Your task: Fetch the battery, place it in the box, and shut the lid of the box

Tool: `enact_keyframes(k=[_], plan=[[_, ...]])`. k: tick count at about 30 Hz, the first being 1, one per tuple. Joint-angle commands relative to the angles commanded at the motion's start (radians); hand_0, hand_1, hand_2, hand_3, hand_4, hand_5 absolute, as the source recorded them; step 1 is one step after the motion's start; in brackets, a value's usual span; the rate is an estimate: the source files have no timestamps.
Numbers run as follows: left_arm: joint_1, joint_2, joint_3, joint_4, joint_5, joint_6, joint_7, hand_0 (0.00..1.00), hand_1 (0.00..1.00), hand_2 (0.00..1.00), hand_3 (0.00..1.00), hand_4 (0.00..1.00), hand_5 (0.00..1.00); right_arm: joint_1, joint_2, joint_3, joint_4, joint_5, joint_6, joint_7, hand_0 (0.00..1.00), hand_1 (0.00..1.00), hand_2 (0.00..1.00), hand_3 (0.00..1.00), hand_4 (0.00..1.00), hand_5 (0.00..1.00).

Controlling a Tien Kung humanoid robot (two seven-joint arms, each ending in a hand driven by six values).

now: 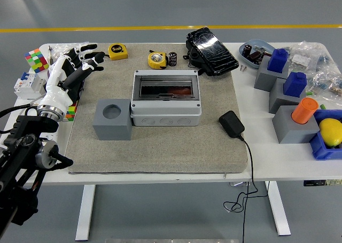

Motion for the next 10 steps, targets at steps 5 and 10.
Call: enact_keyframes(k=[5,10], plan=[[0.001,-0.001,0.001,-0.001,-0.001,-0.002,0.001,0.487,0.584,0.588,0.620,0.988,0.331,-0.001,0.001,-0.002,0.000,0.000,0.000,0.000,0.584,0.596,0.576,0.547,0.924,0.491],[0.001,-0.001,0.002,0.000,0.000,-0.003,0.002,0.487,0.584,0.588,0.620,0.988,0.331,0.001,0.001,-0.002,0.001,-0.002,0.000,0.000,0.584,0.596,0.576,0.547,0.924,0.491]])
